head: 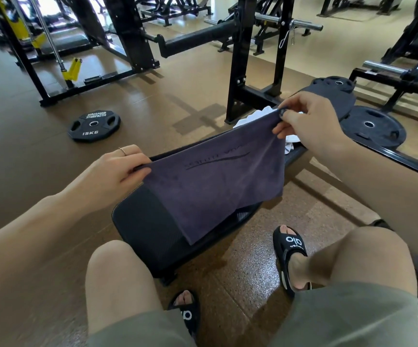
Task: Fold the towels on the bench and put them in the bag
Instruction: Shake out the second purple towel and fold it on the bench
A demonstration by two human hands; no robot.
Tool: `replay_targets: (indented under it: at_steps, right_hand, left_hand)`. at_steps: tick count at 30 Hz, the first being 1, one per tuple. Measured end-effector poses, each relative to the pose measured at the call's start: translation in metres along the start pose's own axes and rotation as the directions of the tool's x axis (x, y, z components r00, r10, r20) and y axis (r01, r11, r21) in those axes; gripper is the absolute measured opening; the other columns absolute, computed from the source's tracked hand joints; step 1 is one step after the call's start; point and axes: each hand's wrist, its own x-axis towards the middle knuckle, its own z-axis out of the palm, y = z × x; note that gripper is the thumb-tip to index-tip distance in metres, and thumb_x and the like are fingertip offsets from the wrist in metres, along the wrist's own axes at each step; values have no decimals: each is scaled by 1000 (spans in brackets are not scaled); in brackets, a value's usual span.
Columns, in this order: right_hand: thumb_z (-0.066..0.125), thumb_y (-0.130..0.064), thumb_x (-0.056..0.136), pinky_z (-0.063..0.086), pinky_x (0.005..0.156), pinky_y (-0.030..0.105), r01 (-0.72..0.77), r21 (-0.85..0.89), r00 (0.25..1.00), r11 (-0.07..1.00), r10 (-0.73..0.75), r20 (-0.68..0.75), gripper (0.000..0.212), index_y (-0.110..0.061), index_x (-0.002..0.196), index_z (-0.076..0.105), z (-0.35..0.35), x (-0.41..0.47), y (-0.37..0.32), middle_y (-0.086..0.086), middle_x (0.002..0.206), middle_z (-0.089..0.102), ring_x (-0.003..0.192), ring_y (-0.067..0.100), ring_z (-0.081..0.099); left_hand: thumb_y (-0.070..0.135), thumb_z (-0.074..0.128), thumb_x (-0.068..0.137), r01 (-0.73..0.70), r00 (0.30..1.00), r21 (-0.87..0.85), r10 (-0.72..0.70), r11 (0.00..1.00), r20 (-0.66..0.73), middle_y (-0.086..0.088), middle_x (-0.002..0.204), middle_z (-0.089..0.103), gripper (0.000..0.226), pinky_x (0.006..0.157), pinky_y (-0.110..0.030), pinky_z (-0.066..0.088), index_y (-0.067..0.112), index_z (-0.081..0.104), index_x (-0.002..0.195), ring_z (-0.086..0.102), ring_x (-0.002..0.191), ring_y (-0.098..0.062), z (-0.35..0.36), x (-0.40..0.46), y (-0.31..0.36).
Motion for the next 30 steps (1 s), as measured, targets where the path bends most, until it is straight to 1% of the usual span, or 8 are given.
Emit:
replay_targets:
  at_steps: [4, 8, 12, 16, 21, 24, 26, 30]
  right_hand:
    - [47, 5, 98, 64, 74, 39, -32, 0, 999, 999, 32, -5, 16, -4, 100, 61, 0, 1, 8, 9, 76, 67, 70, 30, 75]
    - [46, 7, 97, 63, 80, 39, -123, 72, 992, 990, 123, -6, 20, -7, 98, 60, 1, 3, 11, 14, 78, 70, 75, 31, 76]
    - [44, 9, 97, 63, 83, 41, -175, 135, 984, 975, 178, -13, 22, -6, 98, 60, 0, 6, 14, 13, 78, 70, 77, 31, 76]
    - [43, 10, 99, 63, 79, 40, -188, 149, 982, 971, 191, -3, 21, -3, 105, 59, -2, 5, 14, 14, 79, 70, 78, 33, 76]
    - [44, 10, 98, 63, 80, 36, -198, 166, 980, 966, 200, 3, 23, -2, 106, 62, -4, 4, 12, 13, 92, 66, 83, 33, 76]
    - [53, 7, 97, 62, 81, 29, -188, 158, 981, 969, 177, 81, 23, -2, 112, 68, -8, 2, 11, 18, 100, 68, 86, 29, 76]
    - [60, 3, 97, 61, 77, 24, -152, 135, 984, 979, 137, 114, 16, 0, 109, 70, -10, 0, 10, 20, 97, 70, 81, 22, 76]
    - [60, 1, 98, 60, 72, 20, -78, 94, 993, 993, 68, 101, 11, 1, 103, 70, -11, 0, 8, 18, 88, 69, 71, 15, 75]
  left_hand:
    - [5, 68, 95, 55, 993, -117, -67, 992, -99, 3, 93, 65, 13, 80, -28, 47, 13, 75, 102, 62, 87, -15, -10, 5, 3]
    - [4, 74, 90, 129, 975, -298, -176, 946, -137, 2, 91, 71, 12, 84, -23, 51, 13, 76, 97, 66, 85, -10, -18, 11, 11]
    - [4, 78, 86, 183, 953, -420, -265, 889, -145, 1, 85, 72, 12, 76, -15, 51, 15, 74, 92, 65, 78, -6, -24, 18, 17]
    - [5, 79, 85, 203, 932, -507, -324, 838, -162, 12, 78, 70, 12, 69, -12, 48, 15, 73, 89, 63, 71, -1, -25, 23, 20]
    - [9, 70, 94, 198, 930, -491, -321, 849, -179, 15, 82, 74, 9, 74, -9, 48, 14, 75, 100, 67, 75, 1, -28, 23, 21]
    - [7, 66, 97, 181, 931, -489, -309, 853, -195, -1, 91, 74, 14, 75, -10, 48, 6, 74, 108, 67, 79, -3, -29, 21, 22]
    - [4, 67, 96, 178, 927, -484, -311, 857, -210, -7, 94, 73, 15, 76, -11, 49, 5, 73, 109, 67, 80, -4, -30, 21, 23]
    - [2, 70, 92, 190, 927, -433, -306, 881, -216, -3, 93, 72, 15, 77, -19, 52, 12, 74, 103, 66, 80, -7, -31, 21, 20]
